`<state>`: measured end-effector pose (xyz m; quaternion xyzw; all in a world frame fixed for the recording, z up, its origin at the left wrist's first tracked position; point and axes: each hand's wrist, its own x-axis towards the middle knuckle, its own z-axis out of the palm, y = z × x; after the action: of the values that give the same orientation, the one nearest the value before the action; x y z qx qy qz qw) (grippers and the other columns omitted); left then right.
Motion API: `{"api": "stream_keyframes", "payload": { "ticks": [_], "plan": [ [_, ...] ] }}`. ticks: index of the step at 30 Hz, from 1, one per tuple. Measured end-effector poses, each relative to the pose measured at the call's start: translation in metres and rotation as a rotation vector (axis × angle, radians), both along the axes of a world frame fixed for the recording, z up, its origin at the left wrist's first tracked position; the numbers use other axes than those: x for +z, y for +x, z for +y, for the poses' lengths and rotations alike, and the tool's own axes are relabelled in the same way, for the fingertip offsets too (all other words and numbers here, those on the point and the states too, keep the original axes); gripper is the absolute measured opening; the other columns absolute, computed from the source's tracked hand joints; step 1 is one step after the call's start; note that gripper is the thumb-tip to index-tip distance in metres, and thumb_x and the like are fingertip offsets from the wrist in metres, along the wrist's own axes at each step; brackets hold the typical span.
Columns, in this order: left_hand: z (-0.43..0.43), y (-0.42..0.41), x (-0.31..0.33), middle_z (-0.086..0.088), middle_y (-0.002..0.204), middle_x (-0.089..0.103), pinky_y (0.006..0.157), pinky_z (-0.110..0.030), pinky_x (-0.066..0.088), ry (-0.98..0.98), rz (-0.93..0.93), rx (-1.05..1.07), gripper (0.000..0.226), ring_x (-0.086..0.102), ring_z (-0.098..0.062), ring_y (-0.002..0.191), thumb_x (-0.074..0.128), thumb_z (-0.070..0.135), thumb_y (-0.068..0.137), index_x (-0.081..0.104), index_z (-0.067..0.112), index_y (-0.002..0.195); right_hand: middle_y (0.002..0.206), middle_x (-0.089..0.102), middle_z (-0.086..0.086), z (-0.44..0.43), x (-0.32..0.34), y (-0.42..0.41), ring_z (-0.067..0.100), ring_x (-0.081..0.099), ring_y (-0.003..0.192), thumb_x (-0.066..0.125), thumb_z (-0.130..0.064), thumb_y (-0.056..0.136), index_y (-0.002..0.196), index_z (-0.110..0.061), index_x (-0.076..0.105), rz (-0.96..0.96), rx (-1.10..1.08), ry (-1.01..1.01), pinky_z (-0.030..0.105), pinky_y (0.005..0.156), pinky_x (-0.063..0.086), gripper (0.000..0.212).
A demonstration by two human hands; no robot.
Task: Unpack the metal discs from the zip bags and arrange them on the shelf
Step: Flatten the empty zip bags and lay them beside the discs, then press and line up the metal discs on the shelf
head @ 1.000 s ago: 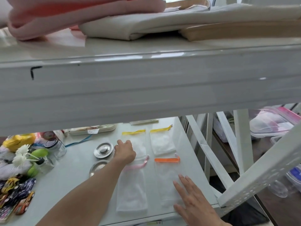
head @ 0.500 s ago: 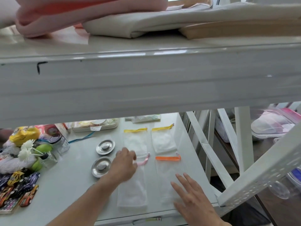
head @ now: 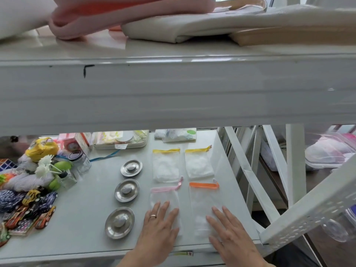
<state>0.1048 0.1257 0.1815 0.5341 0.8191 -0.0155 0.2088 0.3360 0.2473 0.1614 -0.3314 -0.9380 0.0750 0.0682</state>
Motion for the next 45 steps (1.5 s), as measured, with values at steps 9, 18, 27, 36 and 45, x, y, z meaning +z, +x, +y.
{"api": "stream_keyframes", "payload": {
  "ticks": [9, 18, 27, 36, 45],
  "plan": [
    [0.004, 0.01, 0.027, 0.013, 0.169, 0.016, 0.127, -0.05, 0.022, 0.108, 0.082, -0.116, 0.073, 0.019, -0.029, 0.16, 0.016, 0.055, 0.086, 0.036, 0.039, 0.155, 0.139, 0.061, 0.002, -0.001, 0.001, 0.003, 0.024, 0.039, 0.133, 0.014, -0.058, 0.096, 0.126, -0.029, 0.063, -0.017, -0.002, -0.039, 0.032, 0.104, 0.031, 0.064],
    [-0.004, 0.006, 0.032, 0.011, 0.172, 0.003, 0.133, -0.037, 0.002, 0.143, -0.055, -0.066, 0.058, -0.004, -0.016, 0.161, 0.031, 0.047, 0.105, 0.018, 0.037, 0.161, 0.143, 0.057, 0.005, -0.007, 0.014, 0.002, 0.033, 0.051, 0.133, 0.047, -0.05, 0.086, 0.131, -0.023, 0.058, 0.054, -0.059, -0.019, 0.035, 0.104, 0.032, 0.054],
    [-0.005, -0.155, 0.054, -0.01, 0.156, 0.048, 0.124, -0.033, 0.028, 0.4, -0.02, 0.191, 0.044, 0.041, -0.026, 0.148, 0.056, 0.013, 0.099, 0.057, 0.008, 0.143, 0.132, 0.065, 0.007, -0.081, 0.042, -0.112, 0.025, 0.061, 0.12, 0.062, -0.043, 0.073, 0.121, -0.019, 0.065, 0.37, 0.142, 0.007, 0.035, 0.101, 0.047, 0.053],
    [0.026, -0.23, 0.063, 0.0, 0.176, 0.006, 0.13, -0.044, 0.021, -0.055, 0.05, -0.194, 0.073, 0.005, -0.022, 0.162, 0.049, 0.05, 0.101, 0.015, 0.034, 0.164, 0.124, 0.071, 0.002, -0.146, 0.025, -0.22, 0.023, 0.07, 0.109, 0.053, -0.052, 0.054, 0.108, -0.032, 0.066, 0.108, 0.283, -0.111, 0.029, 0.086, 0.058, 0.059],
    [0.041, -0.237, 0.047, -0.004, 0.175, -0.009, 0.131, -0.047, 0.013, -0.134, 0.047, -0.255, 0.071, -0.009, -0.023, 0.162, 0.035, 0.049, 0.1, 0.004, 0.039, 0.164, 0.128, 0.07, 0.001, -0.168, 0.015, -0.226, 0.02, 0.069, 0.112, 0.052, -0.046, 0.05, 0.098, -0.034, 0.072, 0.141, 0.097, -0.116, 0.03, 0.087, 0.058, 0.052]
  ]
}}
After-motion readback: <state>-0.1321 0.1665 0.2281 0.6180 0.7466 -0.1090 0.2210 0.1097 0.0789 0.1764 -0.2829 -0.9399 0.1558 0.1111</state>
